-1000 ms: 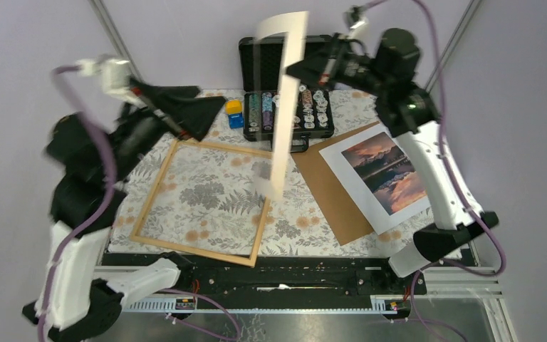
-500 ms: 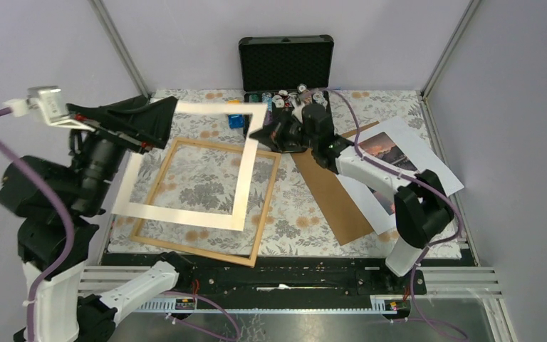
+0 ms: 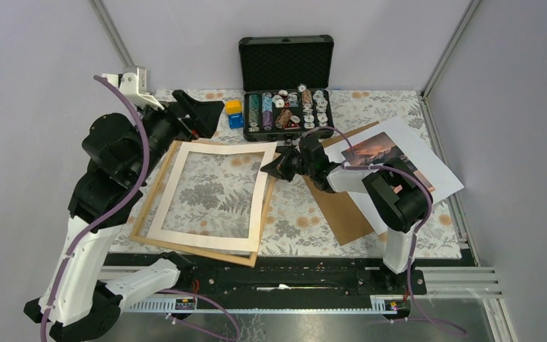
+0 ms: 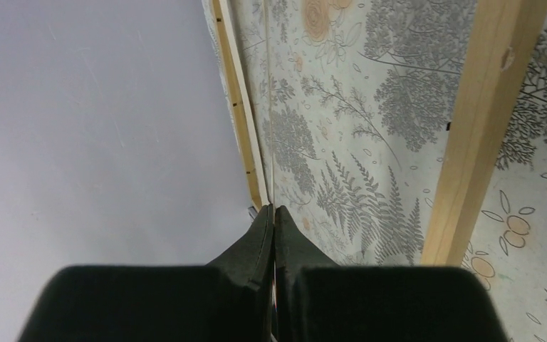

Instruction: Put the photo into the frame

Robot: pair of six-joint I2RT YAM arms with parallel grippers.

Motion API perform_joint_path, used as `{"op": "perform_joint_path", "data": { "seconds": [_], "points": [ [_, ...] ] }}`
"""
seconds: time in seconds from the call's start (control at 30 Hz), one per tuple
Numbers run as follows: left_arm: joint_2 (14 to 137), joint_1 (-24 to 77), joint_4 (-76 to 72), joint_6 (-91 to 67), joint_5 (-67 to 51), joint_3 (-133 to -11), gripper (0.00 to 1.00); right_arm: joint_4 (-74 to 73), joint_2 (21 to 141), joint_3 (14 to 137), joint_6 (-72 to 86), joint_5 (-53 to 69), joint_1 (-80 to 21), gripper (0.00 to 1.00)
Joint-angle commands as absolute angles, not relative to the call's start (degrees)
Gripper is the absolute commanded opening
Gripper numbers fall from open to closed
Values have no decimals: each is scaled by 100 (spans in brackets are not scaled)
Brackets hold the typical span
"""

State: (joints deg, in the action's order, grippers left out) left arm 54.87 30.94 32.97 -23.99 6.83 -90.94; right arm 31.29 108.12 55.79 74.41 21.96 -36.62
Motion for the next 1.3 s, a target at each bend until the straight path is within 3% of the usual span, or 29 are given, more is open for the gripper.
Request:
{"op": "perform_joint_path", "data": {
  "seconds": [0.0, 0.87, 1.03, 1.2, 1.27],
  "points": [
    [5388, 3093, 2940, -2382, 622, -9137, 99, 3783, 10904, 5633, 7340, 1987, -3726, 0],
    [5335, 3089, 2934, -2505, 495, -8938, 99, 3494, 11370, 6110, 7020, 1552, -4274, 0],
    [5344, 3094, 2899, -2511, 503, -8798, 99, 2484, 11207, 6376, 6455, 1332, -4308, 24],
    [5357, 3094, 2849, -2514, 498, -8598, 99, 171, 10828, 7019, 5161, 953, -4317, 64],
    [5369, 3094, 2821, -2514, 495, -8518, 99, -800, 10648, 7261, 4667, 841, -4315, 76]
  ]
}}
